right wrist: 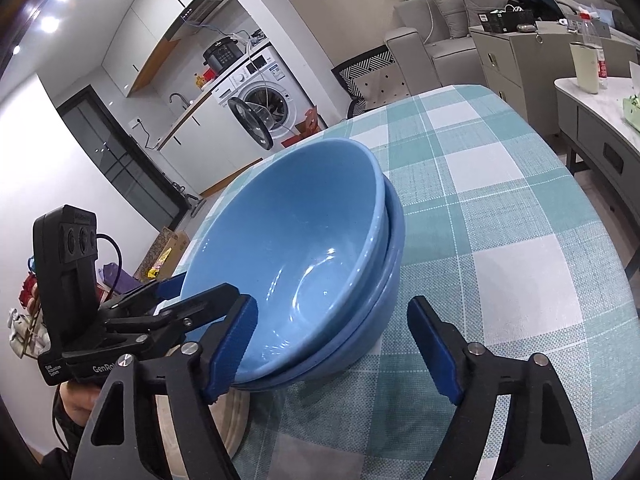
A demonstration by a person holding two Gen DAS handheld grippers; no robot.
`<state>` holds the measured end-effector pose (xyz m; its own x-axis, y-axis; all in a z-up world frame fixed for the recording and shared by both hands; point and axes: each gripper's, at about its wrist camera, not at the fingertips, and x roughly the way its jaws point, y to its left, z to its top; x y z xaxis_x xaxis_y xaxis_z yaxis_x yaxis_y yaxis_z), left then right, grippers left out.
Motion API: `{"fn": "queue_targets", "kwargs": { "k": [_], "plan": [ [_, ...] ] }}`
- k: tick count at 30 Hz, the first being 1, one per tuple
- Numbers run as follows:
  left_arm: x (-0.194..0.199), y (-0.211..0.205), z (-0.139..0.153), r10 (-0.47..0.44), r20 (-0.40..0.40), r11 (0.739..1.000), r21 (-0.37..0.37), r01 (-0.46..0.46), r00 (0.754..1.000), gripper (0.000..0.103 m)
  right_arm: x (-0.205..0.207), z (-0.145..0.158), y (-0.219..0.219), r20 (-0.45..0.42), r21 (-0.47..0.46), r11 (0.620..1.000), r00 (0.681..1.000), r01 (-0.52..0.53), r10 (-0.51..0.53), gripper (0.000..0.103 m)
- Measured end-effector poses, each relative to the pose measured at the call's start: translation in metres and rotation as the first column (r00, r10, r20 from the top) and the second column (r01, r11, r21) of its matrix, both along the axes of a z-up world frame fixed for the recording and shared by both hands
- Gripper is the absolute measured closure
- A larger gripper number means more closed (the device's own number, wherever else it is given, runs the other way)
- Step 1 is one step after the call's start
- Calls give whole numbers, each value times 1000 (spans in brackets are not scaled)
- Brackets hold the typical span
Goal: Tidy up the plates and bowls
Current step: 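Lift the stacked bowls with both tools and carry them over the cream plate stack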
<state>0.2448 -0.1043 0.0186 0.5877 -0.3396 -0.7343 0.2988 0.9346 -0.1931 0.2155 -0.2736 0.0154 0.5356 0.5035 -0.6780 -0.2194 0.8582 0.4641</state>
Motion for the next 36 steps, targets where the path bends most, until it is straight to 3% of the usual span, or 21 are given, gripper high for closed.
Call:
{"fn": "queue_targets", "kwargs": {
  "k": [3,6,21,36],
  "plan": [
    [-2,-4,1,-18,-4,1000,-7,18,1000,40,-2,2,2,9,1,1000,1000,-11,11,32],
    [-3,-8,2,-19,0,1000,8,19,1000,42,-3,3,4,19,-14,1000,1000,-9,9,32],
    [-6,-12,3,-14,6,999,34,14,1000,44,-3,8,12,64,-113,994,998,7,0,34],
    [-6,-11,4,-11,10,999,35,11,1000,44,-8,11,16,91,-149,989,996,12,2,34]
  ]
}}
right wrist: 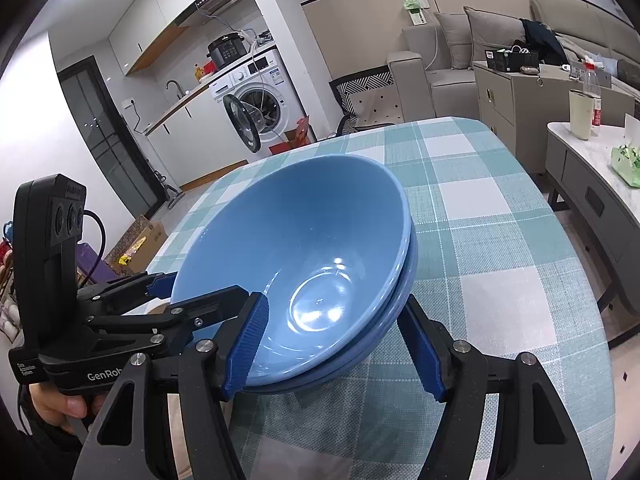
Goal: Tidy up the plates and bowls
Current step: 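Lift the stacked bowls with both tools and carry them over the cream plate stack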
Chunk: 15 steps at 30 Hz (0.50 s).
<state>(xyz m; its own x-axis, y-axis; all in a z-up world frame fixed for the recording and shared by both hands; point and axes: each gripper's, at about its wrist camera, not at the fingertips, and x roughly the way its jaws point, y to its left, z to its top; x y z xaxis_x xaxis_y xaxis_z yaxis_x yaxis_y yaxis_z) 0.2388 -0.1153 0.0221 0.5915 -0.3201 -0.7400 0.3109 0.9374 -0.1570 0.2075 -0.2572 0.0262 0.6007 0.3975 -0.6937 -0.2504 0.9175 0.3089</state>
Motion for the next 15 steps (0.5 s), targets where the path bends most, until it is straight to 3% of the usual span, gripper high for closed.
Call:
{"fn": "queue_targets", "kwargs": {
  "k": [15],
  "plan": [
    [-3,5,6,12,20,1000,2,-12,1000,44,-2,5,3,12,-6,1000,1000,-2,2,34]
  ]
}}
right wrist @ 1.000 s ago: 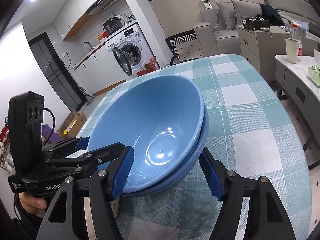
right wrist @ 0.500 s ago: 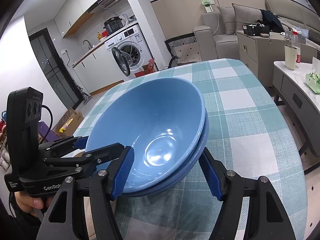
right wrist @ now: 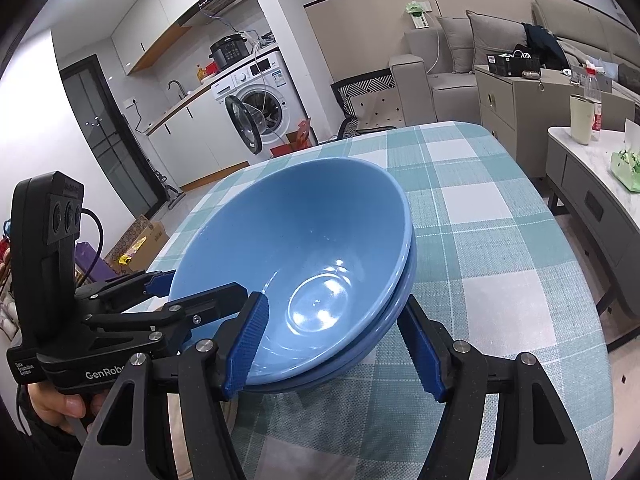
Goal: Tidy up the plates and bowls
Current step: 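Lift the stacked bowls with both tools and carry them over the cream plate stack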
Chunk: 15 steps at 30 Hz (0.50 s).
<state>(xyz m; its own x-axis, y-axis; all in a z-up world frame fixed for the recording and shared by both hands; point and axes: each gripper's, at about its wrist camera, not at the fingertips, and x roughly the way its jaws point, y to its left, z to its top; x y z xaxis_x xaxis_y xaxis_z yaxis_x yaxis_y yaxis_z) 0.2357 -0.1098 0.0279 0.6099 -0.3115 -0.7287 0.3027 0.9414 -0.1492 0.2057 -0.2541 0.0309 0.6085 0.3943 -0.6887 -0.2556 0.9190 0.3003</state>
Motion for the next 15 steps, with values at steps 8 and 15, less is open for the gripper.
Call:
{"fn": "queue_targets", "kwargs": {
  "k": [8,15],
  "plan": [
    [-7,2,10,4,23,1000,-3,-4,1000,44,-5,12,3,29,-8,1000,1000,1,-1,34],
    [-16,6,25,14,42,1000,-8,-13,999,44,-10,25,6,38,-6,1000,999,-11,12,34]
  ]
}}
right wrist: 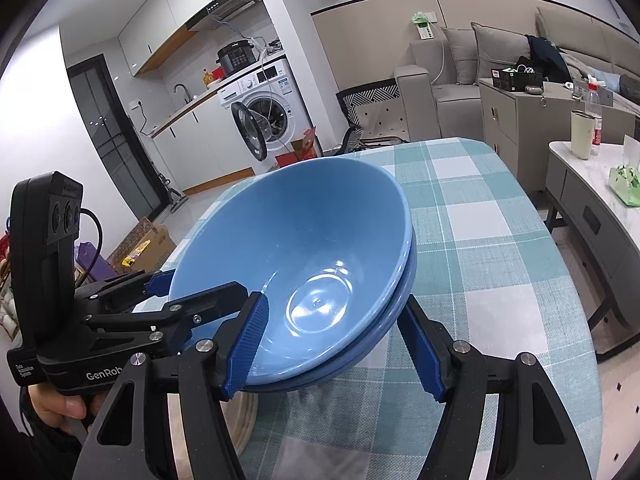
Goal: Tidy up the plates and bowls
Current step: 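Lift the stacked bowls with both tools and carry them over the cream plate stack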
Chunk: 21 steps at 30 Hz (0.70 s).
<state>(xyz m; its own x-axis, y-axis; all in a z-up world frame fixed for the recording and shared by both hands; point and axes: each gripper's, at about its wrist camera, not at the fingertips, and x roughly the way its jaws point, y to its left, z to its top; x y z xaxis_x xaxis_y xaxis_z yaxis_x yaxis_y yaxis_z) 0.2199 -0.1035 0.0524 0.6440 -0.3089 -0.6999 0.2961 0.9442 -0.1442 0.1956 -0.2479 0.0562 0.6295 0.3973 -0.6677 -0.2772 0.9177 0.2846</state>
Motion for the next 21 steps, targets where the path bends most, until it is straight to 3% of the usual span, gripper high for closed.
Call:
{"fn": "queue_targets", "kwargs": {
  "k": [13,21],
  "plan": [
    [-29,27,34,44,42,999,-24,-43,998,44,-18,42,25,40,-16,999,998,-48,49,34],
    [-57,51,49,93,74,996,2,-93,993,44,-38,61,56,56,-9,994,993,-108,108,34]
  ]
}}
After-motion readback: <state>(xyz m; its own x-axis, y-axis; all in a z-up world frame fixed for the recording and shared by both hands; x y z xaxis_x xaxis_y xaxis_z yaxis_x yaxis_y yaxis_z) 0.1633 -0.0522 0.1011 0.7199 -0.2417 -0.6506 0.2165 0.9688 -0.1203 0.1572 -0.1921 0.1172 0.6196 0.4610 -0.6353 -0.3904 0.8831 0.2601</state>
